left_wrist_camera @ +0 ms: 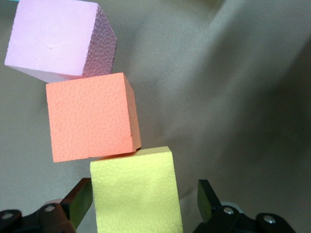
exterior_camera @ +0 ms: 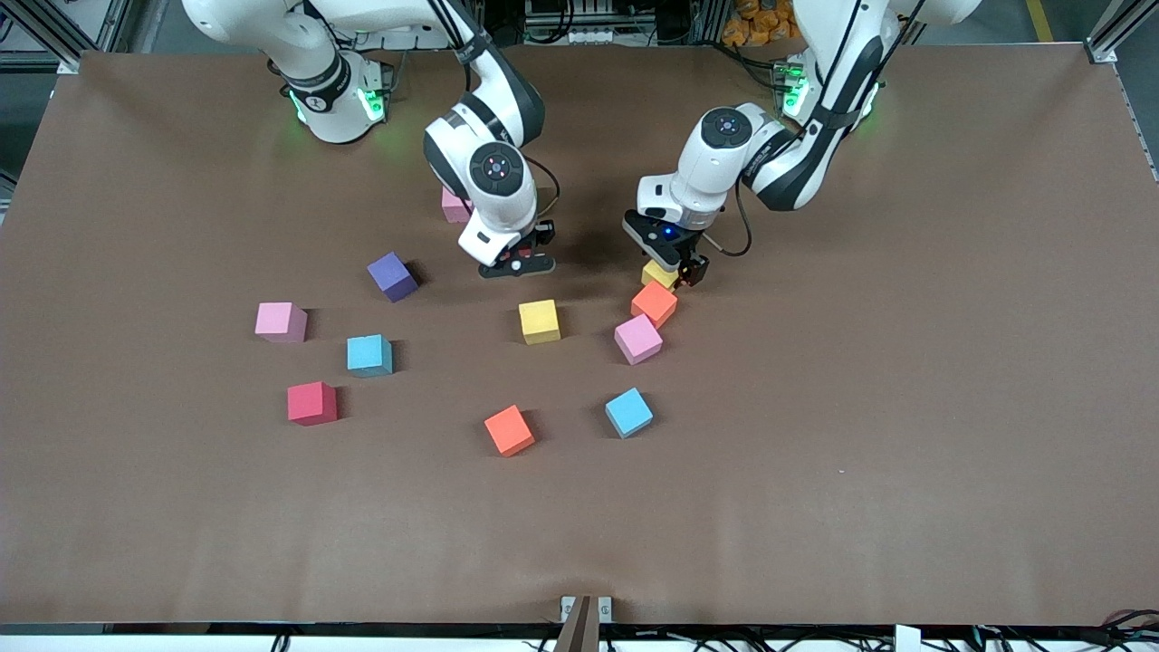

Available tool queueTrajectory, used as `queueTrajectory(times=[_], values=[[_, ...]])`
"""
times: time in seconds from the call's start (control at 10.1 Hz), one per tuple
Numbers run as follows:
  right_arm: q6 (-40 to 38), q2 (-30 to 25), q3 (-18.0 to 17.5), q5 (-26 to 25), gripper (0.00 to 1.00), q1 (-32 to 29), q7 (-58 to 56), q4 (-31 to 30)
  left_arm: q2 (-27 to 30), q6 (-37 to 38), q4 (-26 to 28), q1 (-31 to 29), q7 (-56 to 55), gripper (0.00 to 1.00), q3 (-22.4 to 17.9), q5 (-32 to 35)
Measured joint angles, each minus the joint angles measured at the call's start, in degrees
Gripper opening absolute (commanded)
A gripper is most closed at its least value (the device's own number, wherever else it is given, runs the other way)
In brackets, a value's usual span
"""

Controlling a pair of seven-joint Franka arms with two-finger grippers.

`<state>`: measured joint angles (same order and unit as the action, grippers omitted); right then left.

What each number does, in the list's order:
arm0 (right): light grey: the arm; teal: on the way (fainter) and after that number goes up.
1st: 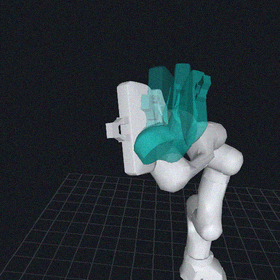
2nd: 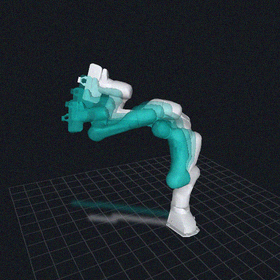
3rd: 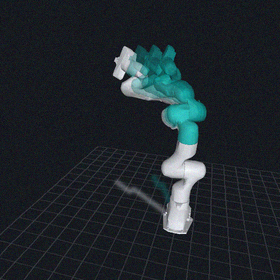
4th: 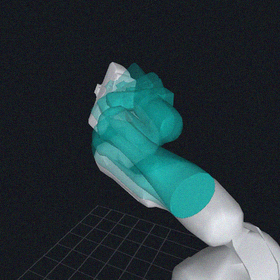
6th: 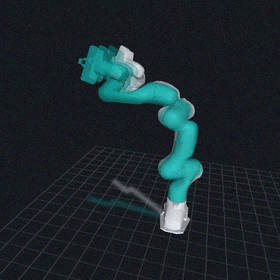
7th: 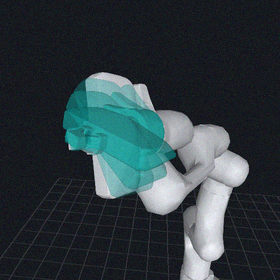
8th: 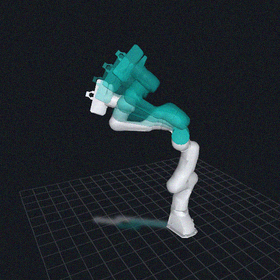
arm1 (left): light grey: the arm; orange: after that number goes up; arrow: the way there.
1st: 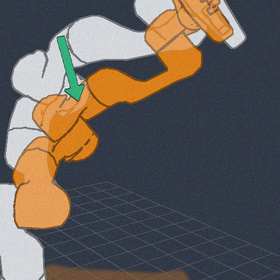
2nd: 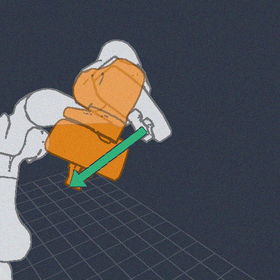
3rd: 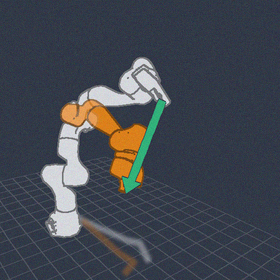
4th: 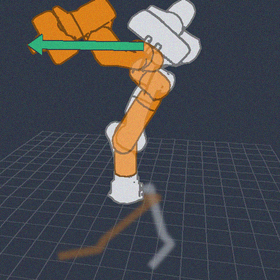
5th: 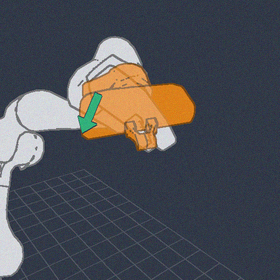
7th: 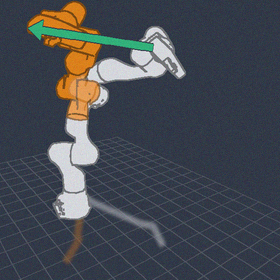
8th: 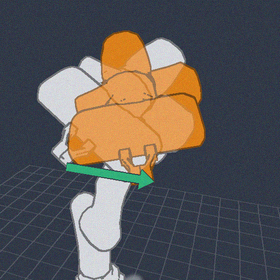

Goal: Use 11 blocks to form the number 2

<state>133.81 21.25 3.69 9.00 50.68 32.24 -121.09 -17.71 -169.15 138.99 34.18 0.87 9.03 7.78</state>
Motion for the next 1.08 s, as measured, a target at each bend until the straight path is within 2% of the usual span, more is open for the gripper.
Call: queueTrajectory(times=[0.2,0.39,0.79,0.89,1.08], values=[[2.72,-0.02,0.0,0.0,0.0,0.57,0.44,-2.18,-0.04,-0.02,-0.02,-0.93,-0.03,0.16,-0.03,0.0],[2.95,-0.05,0.0,0.0,0.0,0.61,0.47,-2.69,0.1,-0.03,-0.05,-1.02,-0.03,0.1,0.05,0.0],[3.82,-0.23,0.0,0.0,0.0,1.0,2.46,-3.1,0.15,0.38,-1.48,-1.06,-0.03,0.09,0.07,0.0],[4.17,-0.28,0.0,0.0,0.0,1.07,2.8,-3.26,0.19,1.49,-2.03,-1.06,-0.02,0.05,0.12,0.0],[4.49,-0.39,0.0,0.0,0.0,1.48,3.09,-3.51,0.4,4.5,-3.16,-1.04,0.15,0.05,0.35,0.0]])
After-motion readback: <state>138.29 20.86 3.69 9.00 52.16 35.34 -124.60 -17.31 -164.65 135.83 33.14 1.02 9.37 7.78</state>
